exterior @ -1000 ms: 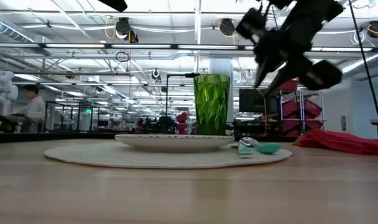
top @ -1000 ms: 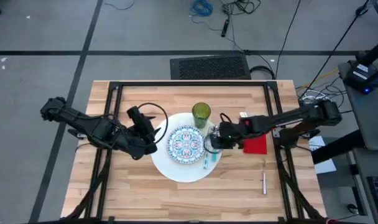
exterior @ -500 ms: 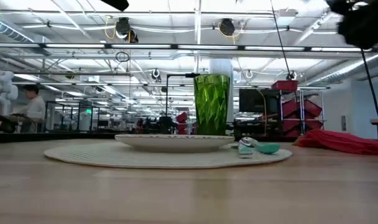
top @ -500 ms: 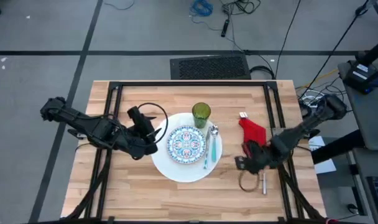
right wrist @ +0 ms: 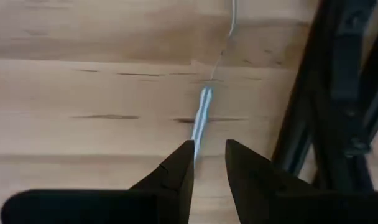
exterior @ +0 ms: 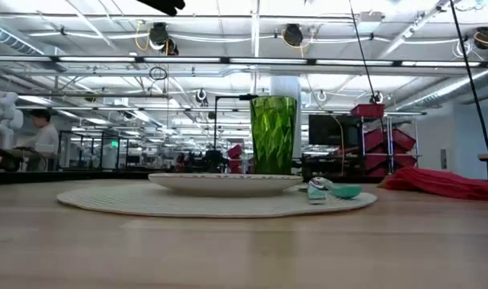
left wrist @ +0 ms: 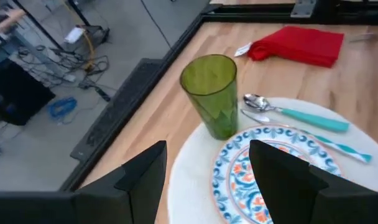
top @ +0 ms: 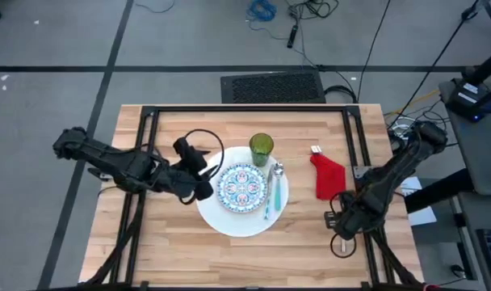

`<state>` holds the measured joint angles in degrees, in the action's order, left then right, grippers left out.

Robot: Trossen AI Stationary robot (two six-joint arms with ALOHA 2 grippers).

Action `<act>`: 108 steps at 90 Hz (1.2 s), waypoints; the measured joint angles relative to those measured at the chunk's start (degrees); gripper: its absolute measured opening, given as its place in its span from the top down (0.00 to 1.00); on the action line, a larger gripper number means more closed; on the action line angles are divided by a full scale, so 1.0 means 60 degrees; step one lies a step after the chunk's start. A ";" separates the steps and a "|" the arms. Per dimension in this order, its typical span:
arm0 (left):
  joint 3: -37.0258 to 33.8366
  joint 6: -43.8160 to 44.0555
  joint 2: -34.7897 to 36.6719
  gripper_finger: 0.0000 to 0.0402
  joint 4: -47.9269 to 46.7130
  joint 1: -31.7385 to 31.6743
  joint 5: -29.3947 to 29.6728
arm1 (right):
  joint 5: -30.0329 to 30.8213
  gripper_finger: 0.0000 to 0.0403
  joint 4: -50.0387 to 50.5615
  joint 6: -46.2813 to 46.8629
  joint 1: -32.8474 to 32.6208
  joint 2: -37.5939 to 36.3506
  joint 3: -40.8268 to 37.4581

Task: Set table place
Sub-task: Put the red napkin to the left side of the plate on the white table placemat

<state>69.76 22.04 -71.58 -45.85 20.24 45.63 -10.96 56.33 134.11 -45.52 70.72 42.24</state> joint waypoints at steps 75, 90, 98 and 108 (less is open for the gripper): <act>0.0000 -0.0057 -0.0435 0.47 0.0085 -0.0043 -0.0649 | 0.1061 0.74 -0.0040 -0.2046 0.0701 -0.0280 -0.0021; 0.0000 -0.0047 -0.0435 0.47 0.0093 -0.0152 -0.0646 | 0.0917 0.74 0.0663 -0.5034 0.2347 -0.0271 0.0025; 0.0000 -0.0029 -0.0435 0.47 0.0142 -0.0174 -0.0649 | 0.0841 0.73 0.0924 -0.5638 0.3465 -0.0270 0.0021; 0.0000 0.0004 -0.0435 0.47 0.0307 -0.0173 -0.0659 | 0.0821 0.67 0.0874 -0.6821 0.4696 -0.0261 -0.0128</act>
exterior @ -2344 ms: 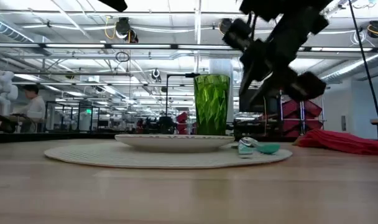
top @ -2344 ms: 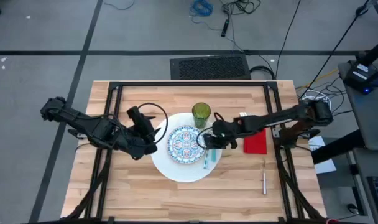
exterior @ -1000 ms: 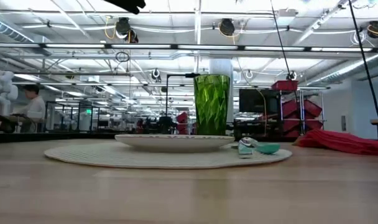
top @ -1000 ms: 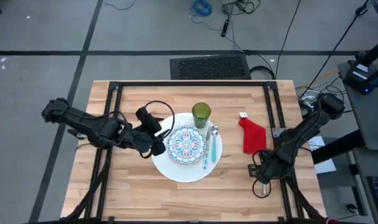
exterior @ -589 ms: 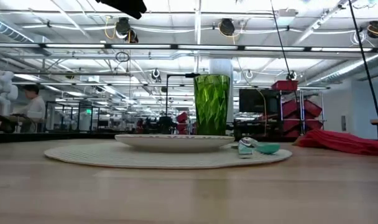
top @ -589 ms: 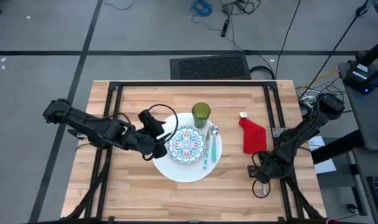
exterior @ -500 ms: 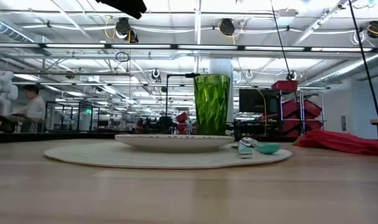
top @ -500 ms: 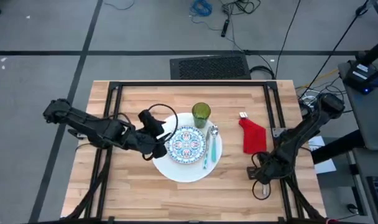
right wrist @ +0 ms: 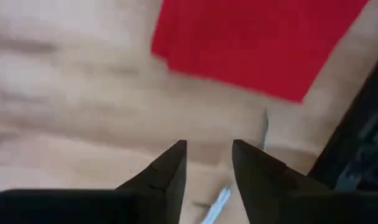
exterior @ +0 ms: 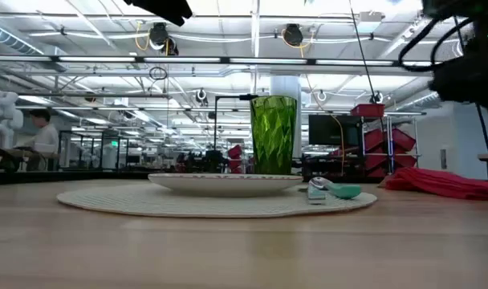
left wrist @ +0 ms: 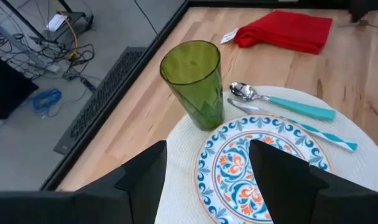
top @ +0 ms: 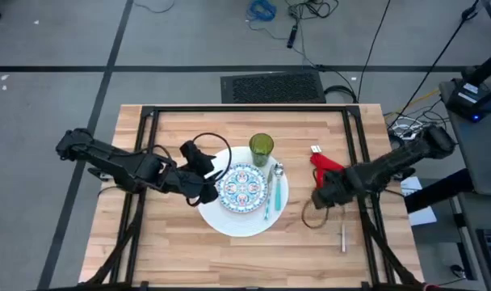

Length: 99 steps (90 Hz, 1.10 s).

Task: Set table place
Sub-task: Put the red napkin to the left side of the plate on the white table placemat

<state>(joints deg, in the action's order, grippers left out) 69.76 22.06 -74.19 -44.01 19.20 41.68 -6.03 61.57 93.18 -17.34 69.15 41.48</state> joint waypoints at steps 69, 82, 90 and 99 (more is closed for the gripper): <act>0.0000 0.0019 0.0004 0.47 0.0040 0.0000 -0.0161 | 0.0125 0.58 -0.1914 -0.4177 0.1712 0.2988 -0.0235; 0.0000 0.0021 0.0004 0.47 0.0039 0.0006 -0.0165 | 0.0170 0.83 -0.1972 -0.3860 0.1705 0.3043 -0.0236; 0.0000 0.0017 0.0004 0.47 0.0040 0.0010 -0.0165 | 0.0202 0.96 -0.1807 -0.3854 0.1693 0.2903 -0.0185; 0.0000 0.0015 0.0016 0.47 0.0051 0.0096 -0.0165 | 0.0197 0.98 -0.0976 -0.3891 0.1496 0.2615 0.0295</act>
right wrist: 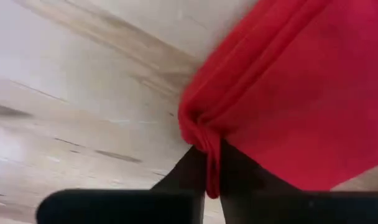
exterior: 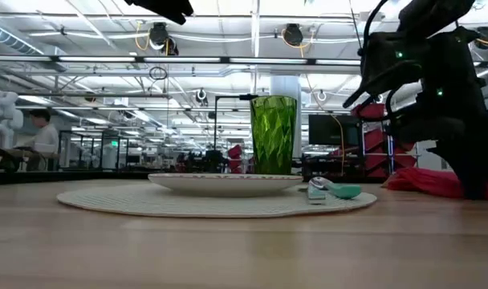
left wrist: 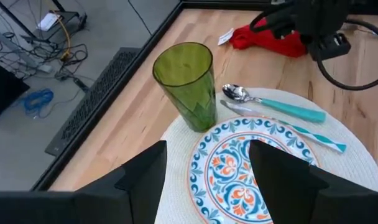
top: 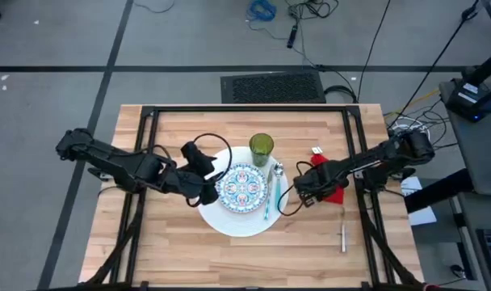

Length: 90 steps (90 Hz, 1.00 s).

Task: Set table place
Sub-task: Put the red napkin to the left side of the plate on the white table placemat

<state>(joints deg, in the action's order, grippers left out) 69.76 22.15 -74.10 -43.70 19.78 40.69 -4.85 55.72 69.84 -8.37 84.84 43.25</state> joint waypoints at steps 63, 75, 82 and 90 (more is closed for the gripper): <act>0.0015 0.0676 0.0598 0.47 0.0343 0.1210 -0.0004 | -0.0913 1.00 -0.0329 -0.1741 -0.1041 -0.1087 0.7662; 0.0015 0.1486 0.1255 0.47 -0.0051 0.1653 0.0020 | -0.2211 1.00 -0.2721 -0.2626 -0.0841 -0.0239 0.7715; 0.0015 0.1951 0.1701 0.47 -0.0438 0.1893 0.0156 | -0.2987 1.00 -0.3500 -0.3167 -0.0590 0.0432 0.7711; 0.0015 0.2508 0.2189 0.47 -0.1073 0.2121 0.0344 | -0.3577 1.00 -0.4080 -0.3554 -0.0239 0.1228 0.7711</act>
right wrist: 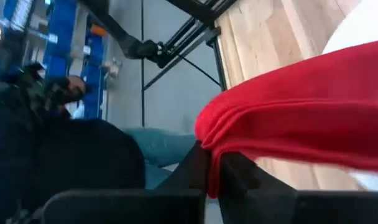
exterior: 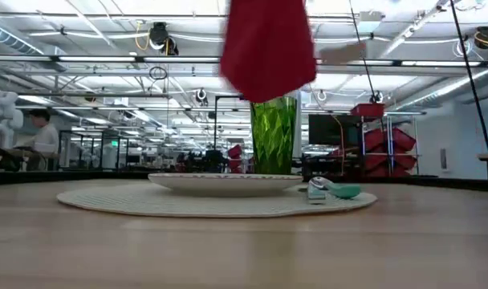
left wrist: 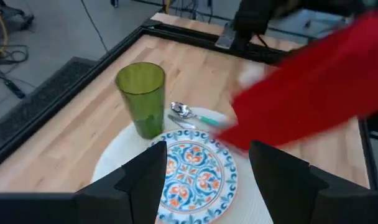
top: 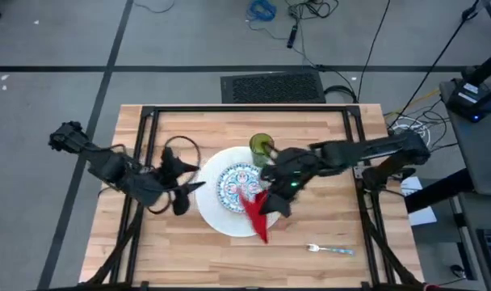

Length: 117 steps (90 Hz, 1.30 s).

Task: Set table place
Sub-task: Put the red napkin to the left side of the plate on the white table placemat

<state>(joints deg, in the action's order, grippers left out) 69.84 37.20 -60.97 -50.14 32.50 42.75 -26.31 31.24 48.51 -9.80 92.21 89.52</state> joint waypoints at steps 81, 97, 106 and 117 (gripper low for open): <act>-0.0007 0.0501 0.0783 0.47 -0.1313 0.0926 -0.0125 | -0.4180 1.00 -0.5453 0.1171 0.1735 0.8982 0.5890; -0.0007 0.0501 0.0783 0.47 -0.1313 0.0923 -0.0125 | -0.2455 1.00 -0.4058 -0.0136 0.2377 0.9066 0.6025; -0.0009 0.0497 0.0783 0.47 -0.1314 0.0923 -0.0124 | -0.2018 1.00 -0.4003 -0.0814 0.2711 0.9022 0.6025; -0.0011 0.0498 0.0783 0.47 -0.1313 0.0923 -0.0124 | -0.1797 1.00 -0.4049 -0.1056 0.3033 0.8916 0.6036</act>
<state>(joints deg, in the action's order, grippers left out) 69.78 40.19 -56.27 -58.02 38.04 42.00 -37.09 6.95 42.18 8.40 145.71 125.73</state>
